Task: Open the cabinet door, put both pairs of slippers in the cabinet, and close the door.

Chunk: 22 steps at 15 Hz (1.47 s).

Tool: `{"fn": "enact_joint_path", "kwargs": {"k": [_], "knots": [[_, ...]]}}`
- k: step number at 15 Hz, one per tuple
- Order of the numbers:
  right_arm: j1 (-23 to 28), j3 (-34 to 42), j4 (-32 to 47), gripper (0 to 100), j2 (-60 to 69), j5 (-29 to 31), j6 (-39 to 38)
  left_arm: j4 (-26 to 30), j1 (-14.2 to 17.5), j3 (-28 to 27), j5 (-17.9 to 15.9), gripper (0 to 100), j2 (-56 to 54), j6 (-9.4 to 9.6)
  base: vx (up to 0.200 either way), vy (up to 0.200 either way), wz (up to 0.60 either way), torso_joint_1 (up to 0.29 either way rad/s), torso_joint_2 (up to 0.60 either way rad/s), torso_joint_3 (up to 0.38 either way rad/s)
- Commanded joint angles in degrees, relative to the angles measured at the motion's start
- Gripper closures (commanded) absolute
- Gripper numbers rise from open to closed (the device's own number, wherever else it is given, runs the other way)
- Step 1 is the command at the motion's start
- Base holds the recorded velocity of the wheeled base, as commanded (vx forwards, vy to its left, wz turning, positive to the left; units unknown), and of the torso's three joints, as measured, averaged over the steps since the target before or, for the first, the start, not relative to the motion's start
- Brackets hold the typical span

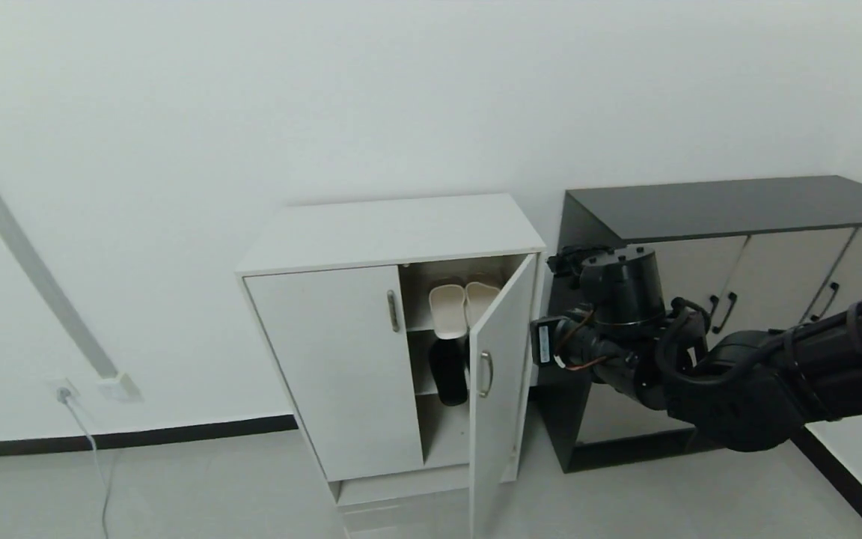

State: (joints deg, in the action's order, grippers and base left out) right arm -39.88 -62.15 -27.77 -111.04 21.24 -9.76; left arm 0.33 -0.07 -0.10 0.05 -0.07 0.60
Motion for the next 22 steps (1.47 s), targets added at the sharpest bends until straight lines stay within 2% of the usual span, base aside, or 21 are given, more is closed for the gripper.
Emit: {"fn": "enact_joint_path", "kwargs": {"k": [1,9,14,16,22], "knots": [[-0.20,0.18,0.00,100,0.21,-0.67,0.01,0.02,-0.01,0.01,0.04,100,0.07,0.02,0.000,0.000,0.00,0.000,0.00,0.000],[0.50,7.30,-1.23,100,6.54,-1.02,1.68,0.02,-0.01,0.01,0.04,100,0.07,0.02,0.000,0.000,0.00,0.000,0.00,0.000],[1.99,16.53,-2.64,100,9.97,-0.93,1.77,0.02,-0.01,0.01,0.04,100,0.07,0.02,0.200,0.000,0.00,-0.001,0.00,0.000],[3.14,19.78,-5.89,100,10.15,-1.02,1.94,0.02,-0.01,0.01,0.04,100,0.07,0.02,0.000,0.000,0.00,0.000,0.00,0.000],[4.10,20.75,-6.86,100,6.63,-1.64,1.68,0.02,-0.01,0.01,0.04,100,0.07,0.02,0.000,0.000,0.00,0.000,0.00,0.000]]}}
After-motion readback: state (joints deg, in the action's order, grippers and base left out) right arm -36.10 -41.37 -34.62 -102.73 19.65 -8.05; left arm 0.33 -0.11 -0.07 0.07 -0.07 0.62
